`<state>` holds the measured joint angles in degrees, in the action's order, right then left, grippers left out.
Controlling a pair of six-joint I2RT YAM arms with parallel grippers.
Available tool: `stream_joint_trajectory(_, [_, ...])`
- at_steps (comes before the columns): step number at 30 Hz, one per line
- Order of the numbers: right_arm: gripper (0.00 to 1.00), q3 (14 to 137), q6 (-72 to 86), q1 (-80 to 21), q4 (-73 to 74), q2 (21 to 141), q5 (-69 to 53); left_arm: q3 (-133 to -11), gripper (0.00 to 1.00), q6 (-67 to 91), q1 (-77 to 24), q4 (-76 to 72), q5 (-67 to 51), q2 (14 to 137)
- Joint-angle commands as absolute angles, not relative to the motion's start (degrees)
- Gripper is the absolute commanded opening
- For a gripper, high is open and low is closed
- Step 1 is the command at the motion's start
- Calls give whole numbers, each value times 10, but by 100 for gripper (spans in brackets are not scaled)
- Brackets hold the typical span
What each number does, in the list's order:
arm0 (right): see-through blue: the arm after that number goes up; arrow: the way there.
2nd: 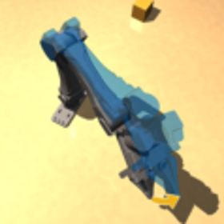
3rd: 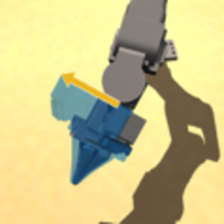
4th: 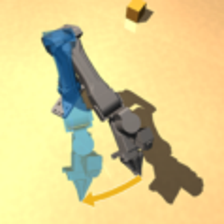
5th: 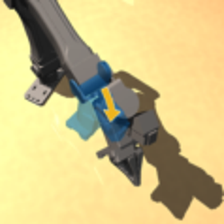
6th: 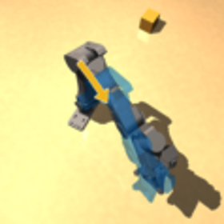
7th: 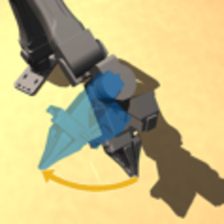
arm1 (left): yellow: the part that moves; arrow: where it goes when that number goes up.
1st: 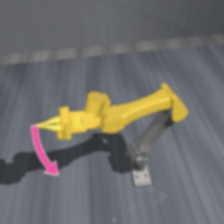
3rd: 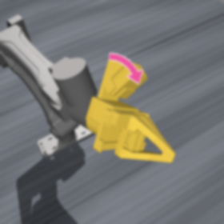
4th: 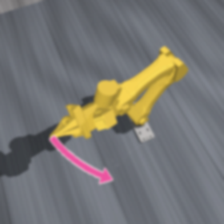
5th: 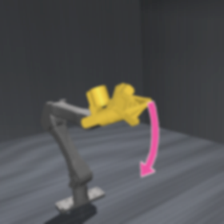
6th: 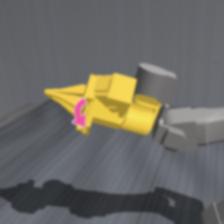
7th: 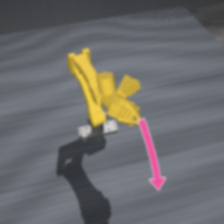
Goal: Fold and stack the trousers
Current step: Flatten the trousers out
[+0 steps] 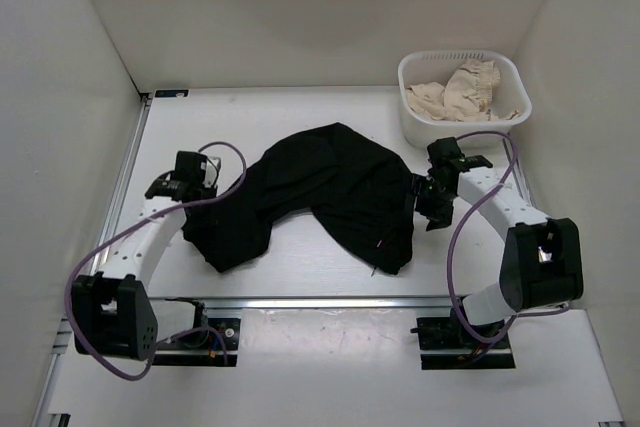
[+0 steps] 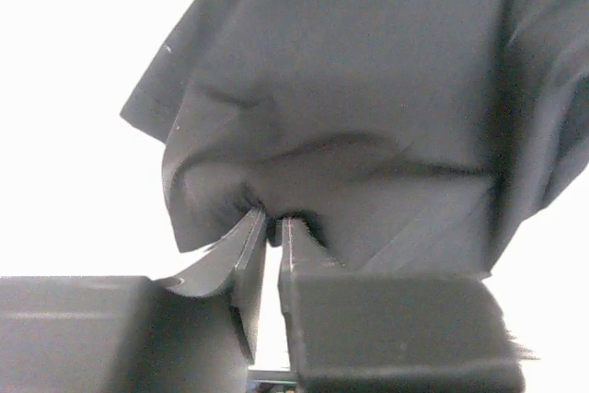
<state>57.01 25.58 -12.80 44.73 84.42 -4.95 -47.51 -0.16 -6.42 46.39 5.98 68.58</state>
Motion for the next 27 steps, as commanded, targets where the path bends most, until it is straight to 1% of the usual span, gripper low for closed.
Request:
stream_joint_trajectory(1, [83,587,216,-130,479,812,-38,-539,39,0,-60,503,27,725])
stream_joint_trajectory(2, [87,587,216,-130,479,796,-43,-547,51,0,-67,518,8,725])
stream_joint_trajectory(3, [96,576,216,-139,479,785,-48,-548,73,0,-77,528,-9,725])
stream_joint_trajectory(5, [98,555,222,-147,490,753,-75,-532,89,0,-126,533,-25,718])
stream_joint_trajectory(6, [98,529,233,-154,490,744,-88,-520,100,0,-140,533,-25,718])
stream_joint_trajectory(9, [98,469,254,-190,474,712,-126,-456,100,0,-177,522,-31,712])
stream_joint_trajectory(12, [98,432,286,-232,430,707,-142,-397,100,0,-203,473,7,712])
stream_joint_trajectory(14, [98,424,295,-247,411,723,-136,-360,100,0,-211,440,57,728])
stream_joint_trajectory(18, [98,411,309,-267,368,770,-112,-331,100,0,-211,382,94,767])
stream_joint_trajectory(19, [96,411,317,-267,360,775,-106,-325,98,0,-211,374,100,776])
stream_joint_trajectory(20, [88,411,317,-267,352,780,-105,-325,91,0,-211,367,100,793])
stream_joint_trajectory(21, [81,411,323,-267,345,780,-105,-330,80,0,-211,367,94,801])
stream_joint_trajectory(22, [71,417,323,-267,333,787,-105,-330,67,0,-211,367,85,807])
stream_joint_trajectory(23, [59,428,330,-272,333,787,-105,-339,33,0,-211,367,77,807])
stream_joint_trajectory(24, [36,437,330,-272,333,787,-99,-347,14,0,-211,367,71,807])
stream_joint_trajectory(25, [23,447,330,-272,346,787,-89,-352,14,0,-211,374,71,807])
stream_joint_trajectory(26, [13,476,330,-272,359,781,-84,-360,14,0,-211,385,71,799])
stream_joint_trajectory(27, [0,493,330,-272,377,764,-76,-371,14,0,-195,400,79,778])
